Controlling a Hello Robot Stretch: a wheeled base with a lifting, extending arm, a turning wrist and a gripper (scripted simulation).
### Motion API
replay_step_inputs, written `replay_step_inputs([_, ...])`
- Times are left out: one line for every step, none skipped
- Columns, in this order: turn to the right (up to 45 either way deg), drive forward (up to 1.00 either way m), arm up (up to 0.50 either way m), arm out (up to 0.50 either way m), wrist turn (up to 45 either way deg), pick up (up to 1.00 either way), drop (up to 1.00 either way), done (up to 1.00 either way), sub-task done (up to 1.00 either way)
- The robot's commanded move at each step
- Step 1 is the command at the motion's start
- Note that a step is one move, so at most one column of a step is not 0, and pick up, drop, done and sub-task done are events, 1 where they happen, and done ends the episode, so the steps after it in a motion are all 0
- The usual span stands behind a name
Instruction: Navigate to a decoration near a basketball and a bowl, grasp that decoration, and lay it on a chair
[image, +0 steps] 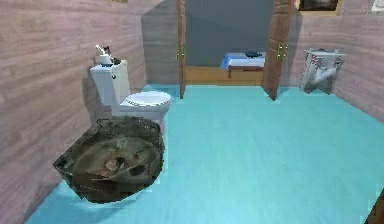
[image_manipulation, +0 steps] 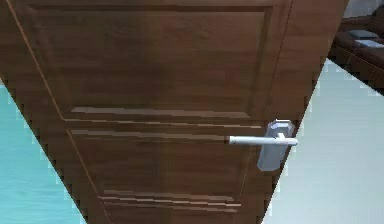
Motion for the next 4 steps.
replay_step_inputs([18.0, 0.00, 0.00, 0.00, 0.0, 0.00, 0.00, 0.00, 0.00])
replay_step_inputs([0.0, 1.00, 0.00, 0.00, 0.0, 0.00, 0.00, 0.00, 0.00])
replay_step_inputs([9.0, 0.00, 0.00, 0.00, 0.0, 0.00, 0.00, 0.00, 0.00])
replay_step_inputs([0.0, 0.30, 0.00, 0.00, 0.0, 0.00, 0.00, 0.00, 0.00])
